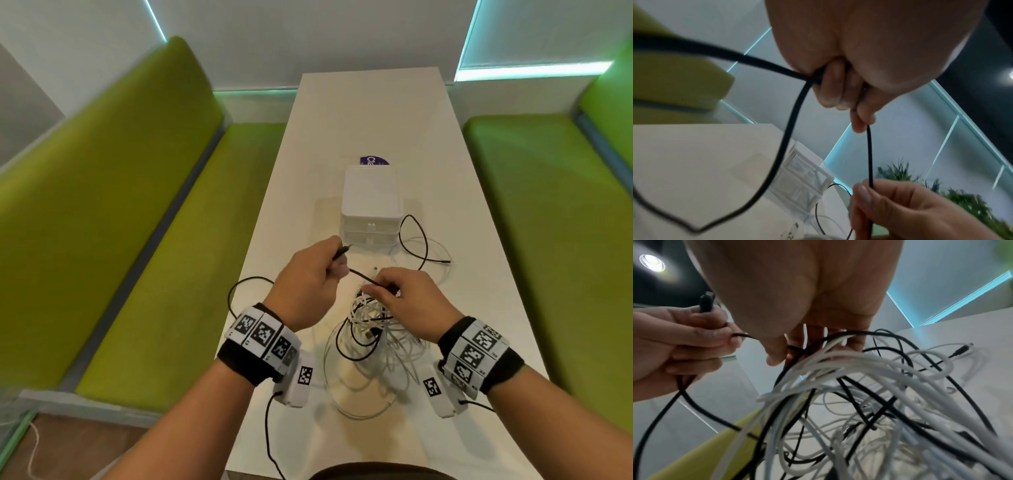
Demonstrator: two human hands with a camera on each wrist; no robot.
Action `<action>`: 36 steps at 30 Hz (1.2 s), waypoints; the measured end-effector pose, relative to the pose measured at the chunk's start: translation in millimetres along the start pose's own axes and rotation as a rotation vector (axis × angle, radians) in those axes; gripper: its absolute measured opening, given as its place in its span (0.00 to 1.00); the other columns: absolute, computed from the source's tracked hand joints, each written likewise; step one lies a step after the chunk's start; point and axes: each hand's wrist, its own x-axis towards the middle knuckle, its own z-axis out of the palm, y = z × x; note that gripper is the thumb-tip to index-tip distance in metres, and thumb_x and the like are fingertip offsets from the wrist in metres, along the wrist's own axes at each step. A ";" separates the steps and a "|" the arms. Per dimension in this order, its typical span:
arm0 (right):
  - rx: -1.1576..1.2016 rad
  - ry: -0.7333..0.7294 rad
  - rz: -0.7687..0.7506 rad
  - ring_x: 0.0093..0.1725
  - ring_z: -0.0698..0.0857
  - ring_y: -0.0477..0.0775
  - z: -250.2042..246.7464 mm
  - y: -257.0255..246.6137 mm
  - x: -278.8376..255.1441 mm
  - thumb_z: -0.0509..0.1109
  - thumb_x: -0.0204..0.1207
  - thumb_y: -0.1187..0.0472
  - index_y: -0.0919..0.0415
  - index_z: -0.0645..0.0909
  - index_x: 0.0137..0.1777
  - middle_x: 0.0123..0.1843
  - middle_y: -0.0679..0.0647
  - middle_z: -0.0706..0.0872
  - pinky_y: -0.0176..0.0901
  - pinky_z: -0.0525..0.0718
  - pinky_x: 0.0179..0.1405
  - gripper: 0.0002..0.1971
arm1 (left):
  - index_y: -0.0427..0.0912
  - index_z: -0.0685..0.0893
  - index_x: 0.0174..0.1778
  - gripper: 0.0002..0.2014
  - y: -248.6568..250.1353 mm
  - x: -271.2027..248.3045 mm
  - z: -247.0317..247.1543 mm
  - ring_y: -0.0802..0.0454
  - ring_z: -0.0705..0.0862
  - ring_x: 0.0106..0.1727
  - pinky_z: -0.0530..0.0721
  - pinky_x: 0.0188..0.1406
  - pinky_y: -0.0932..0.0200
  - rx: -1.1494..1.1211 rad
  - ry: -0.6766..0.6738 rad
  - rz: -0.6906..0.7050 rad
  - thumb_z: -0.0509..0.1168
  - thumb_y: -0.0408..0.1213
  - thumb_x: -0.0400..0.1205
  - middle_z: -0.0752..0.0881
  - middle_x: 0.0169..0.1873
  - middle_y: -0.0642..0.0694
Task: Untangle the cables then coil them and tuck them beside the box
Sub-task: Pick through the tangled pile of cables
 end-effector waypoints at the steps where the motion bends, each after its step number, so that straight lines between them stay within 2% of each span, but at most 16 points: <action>1: -0.034 -0.024 -0.014 0.41 0.83 0.47 -0.5 0.5 0.4 0.72 0.82 0.47 0.51 0.83 0.38 0.37 0.48 0.85 0.49 0.80 0.42 0.13 | 0.56 0.64 0.36 0.20 0.4 -0.7 -3.2 0.53 0.76 0.34 0.76 0.37 0.56 -0.063 0.041 0.018 0.63 0.27 0.83 0.82 0.35 0.49; 4: -0.056 -0.140 -0.047 0.49 0.79 0.39 -5.5 -4.1 1.2 0.69 0.84 0.61 0.50 0.84 0.43 0.44 0.43 0.85 0.39 0.72 0.47 0.08 | 0.38 0.66 0.37 0.15 -2.3 -4.8 -7.4 0.46 0.75 0.36 0.75 0.38 0.56 -0.288 0.219 -0.013 0.64 0.23 0.82 0.81 0.36 0.39; 6: 0.043 -0.198 -0.002 0.49 0.82 0.36 -10.8 -4.6 1.2 0.66 0.83 0.68 0.50 0.86 0.45 0.44 0.41 0.87 0.36 0.74 0.50 0.13 | 0.39 0.65 0.36 0.14 -14.1 -6.9 -6.4 0.43 0.77 0.38 0.77 0.39 0.53 -0.299 0.254 -0.106 0.63 0.24 0.82 0.82 0.36 0.37; 8: 0.135 -0.137 0.031 0.50 0.85 0.40 -13.8 -1.4 3.0 0.65 0.83 0.69 0.48 0.88 0.46 0.46 0.43 0.90 0.40 0.79 0.53 0.15 | 0.45 0.66 0.36 0.14 -31.9 -4.9 -7.9 0.46 0.80 0.38 0.76 0.36 0.52 -0.103 0.119 -0.274 0.62 0.28 0.82 0.84 0.36 0.40; 10: 0.179 0.004 0.003 0.56 0.86 0.47 -14.3 0.5 5.0 0.65 0.84 0.68 0.46 0.89 0.51 0.52 0.47 0.90 0.42 0.81 0.57 0.16 | 0.49 0.69 0.37 0.11 -45.6 -5.4 -7.8 0.46 0.85 0.44 0.77 0.35 0.53 0.228 -0.189 -0.423 0.61 0.33 0.84 0.87 0.42 0.43; 12: 0.199 0.094 -0.020 0.53 0.85 0.48 -13.8 0.4 7.3 0.66 0.85 0.67 0.47 0.90 0.56 0.52 0.49 0.88 0.42 0.81 0.56 0.15 | 0.45 0.73 0.46 0.04 -47.3 -7.6 -4.1 0.43 0.84 0.50 0.79 0.43 0.51 0.396 -0.314 -0.413 0.61 0.36 0.85 0.86 0.49 0.41; 14: 0.155 0.086 -0.029 0.46 0.84 0.47 -13.0 -0.6 9.6 0.66 0.85 0.68 0.49 0.91 0.57 0.48 0.50 0.85 0.41 0.81 0.50 0.15 | 0.39 0.76 0.55 0.05 -39.6 -9.2 4.4 0.45 0.81 0.53 0.79 0.51 0.51 0.317 -0.163 -0.251 0.62 0.34 0.85 0.82 0.52 0.44; 17: -0.003 0.009 -0.123 0.43 0.82 0.36 -9.2 -5.8 10.3 0.66 0.85 0.66 0.48 0.90 0.60 0.46 0.42 0.82 0.27 0.73 0.46 0.15 | 0.45 0.76 0.58 0.06 -13.5 -5.7 13.3 0.62 0.81 0.47 0.78 0.44 0.70 0.074 -0.041 -0.131 0.63 0.36 0.86 0.82 0.51 0.54; 18: -0.016 0.008 -0.151 0.44 0.81 0.34 -7.7 -9.2 10.3 0.67 0.85 0.65 0.47 0.90 0.61 0.45 0.40 0.81 0.25 0.72 0.45 0.14 | 0.47 0.74 0.56 0.04 -7.7 -3.3 16.4 0.64 0.83 0.45 0.79 0.42 0.70 0.022 -0.081 -0.150 0.62 0.38 0.87 0.84 0.51 0.56; 20: 0.060 0.065 -0.148 0.41 0.81 0.37 -6.6 -14.0 9.3 0.71 0.84 0.61 0.45 0.89 0.61 0.44 0.41 0.84 0.24 0.74 0.43 0.12 | 0.49 0.70 0.49 0.05 -3.6 0.2 21.8 0.60 0.86 0.37 0.84 0.39 0.55 -0.078 -0.129 -0.220 0.61 0.39 0.88 0.88 0.44 0.51; 23: 0.183 0.103 -0.059 0.35 0.82 0.42 -10.8 -11.5 6.1 0.78 0.78 0.52 0.43 0.88 0.56 0.40 0.47 0.87 0.27 0.78 0.39 0.09 | 0.49 0.68 0.41 0.12 -6.6 2.1 16.3 0.57 0.78 0.28 0.76 0.34 0.49 -0.143 -0.067 -0.242 0.63 0.38 0.87 0.85 0.33 0.46; 26: -0.036 -0.093 0.006 0.36 0.83 0.40 -11.0 3.0 0.9 0.76 0.79 0.51 0.49 0.88 0.45 0.37 0.45 0.87 0.37 0.78 0.42 0.05 | 0.50 0.67 0.36 0.16 -10.4 3.6 -3.6 0.51 0.72 0.32 0.75 0.37 0.49 -0.313 0.124 -0.200 0.67 0.37 0.85 0.74 0.29 0.54; 28: -0.098 -0.151 0.046 0.40 0.84 0.40 -10.3 11.9 -1.6 0.72 0.83 0.52 0.51 0.87 0.45 0.38 0.44 0.88 0.44 0.80 0.45 0.06 | 0.51 0.65 0.34 0.20 -16.0 4.6 -19.6 0.52 0.69 0.32 0.73 0.36 0.53 -0.410 0.210 -0.196 0.70 0.40 0.83 0.70 0.27 0.57; 30: 0.018 -0.124 0.060 0.39 0.85 0.45 -12.3 13.1 -2.0 0.70 0.84 0.54 0.51 0.87 0.47 0.38 0.50 0.89 0.51 0.85 0.47 0.07 | 0.49 0.64 0.33 0.22 -23.8 4.8 -31.0 0.53 0.69 0.30 0.73 0.34 0.54 -0.289 0.166 -0.235 0.73 0.42 0.81 0.71 0.27 0.54; 33: 0.207 0.041 0.042 0.34 0.82 0.43 -18.5 7.9 0.9 0.73 0.82 0.54 0.48 0.89 0.49 0.36 0.49 0.88 0.42 0.82 0.39 0.03 | 0.50 0.69 0.37 0.17 -45.1 1.5 -38.0 0.54 0.76 0.32 0.77 0.34 0.55 0.145 -0.040 -0.367 0.73 0.46 0.81 0.77 0.32 0.54; 36: 0.258 0.149 0.066 0.32 0.84 0.49 -29.5 9.2 4.1 0.75 0.80 0.52 0.44 0.89 0.52 0.31 0.52 0.85 0.47 0.85 0.39 0.04 | 0.50 0.75 0.47 0.12 -63.5 -8.0 -49.7 0.49 0.82 0.39 0.84 0.41 0.52 0.368 -0.026 -0.454 0.72 0.49 0.81 0.83 0.39 0.54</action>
